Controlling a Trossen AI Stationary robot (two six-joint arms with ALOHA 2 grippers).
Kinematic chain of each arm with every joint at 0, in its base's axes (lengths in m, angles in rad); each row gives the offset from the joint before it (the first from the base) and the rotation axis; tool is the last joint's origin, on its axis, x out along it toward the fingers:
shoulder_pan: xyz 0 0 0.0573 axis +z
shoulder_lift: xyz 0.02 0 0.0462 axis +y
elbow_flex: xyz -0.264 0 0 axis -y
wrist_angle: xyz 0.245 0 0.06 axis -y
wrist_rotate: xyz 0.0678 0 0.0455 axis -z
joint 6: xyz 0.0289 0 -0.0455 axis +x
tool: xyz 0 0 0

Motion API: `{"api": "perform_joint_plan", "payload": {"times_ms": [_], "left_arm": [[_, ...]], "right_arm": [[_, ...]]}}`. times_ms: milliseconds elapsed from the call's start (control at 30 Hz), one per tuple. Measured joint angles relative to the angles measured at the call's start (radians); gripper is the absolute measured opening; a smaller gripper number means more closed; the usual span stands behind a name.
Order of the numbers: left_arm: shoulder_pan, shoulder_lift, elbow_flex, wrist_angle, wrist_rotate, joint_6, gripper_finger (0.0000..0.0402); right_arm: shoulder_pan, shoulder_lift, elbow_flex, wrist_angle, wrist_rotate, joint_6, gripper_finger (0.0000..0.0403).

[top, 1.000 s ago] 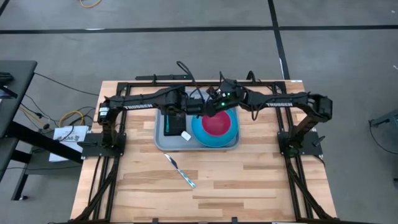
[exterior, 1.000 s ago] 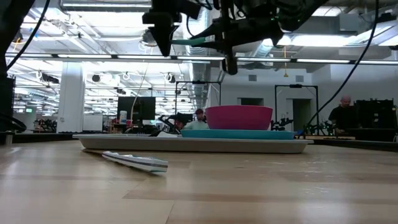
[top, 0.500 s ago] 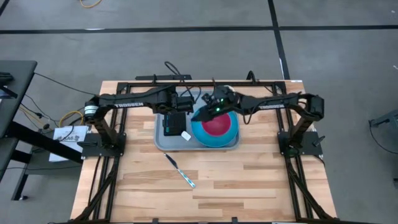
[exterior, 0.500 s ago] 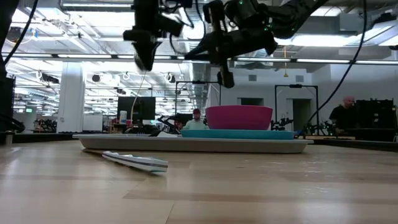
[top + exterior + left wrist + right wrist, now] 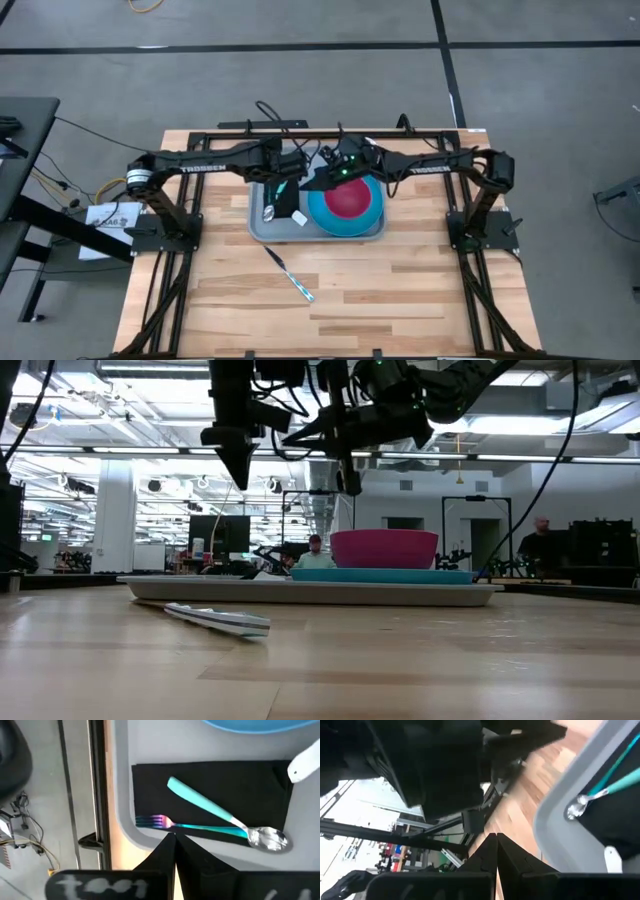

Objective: Set up tray
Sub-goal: Put the blue spoon to the right of the blue fork on the black napkin on the gray serving tray

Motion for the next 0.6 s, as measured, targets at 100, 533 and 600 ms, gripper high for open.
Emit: {"api": "perform_joint_plan", "payload": {"times_ms": [100,533,600], "left_arm": [[0.013,-0.02,0.001,0.015,-0.001,-0.004,0.0],[0.101,-0.056,0.001,0.025,0.19,-0.124,0.0],[0.114,-0.056,0.001,0.044,0.209,-0.14,0.0]], "right_arm": [[-0.001,-0.006,0.014,-0.055,-0.011,-0.024,0.0001],[-0.028,-0.161,0.024,-0.402,-0.013,-0.249,0.0],[-0.03,-0.216,0.024,-0.479,0.019,-0.304,0.0]]}}
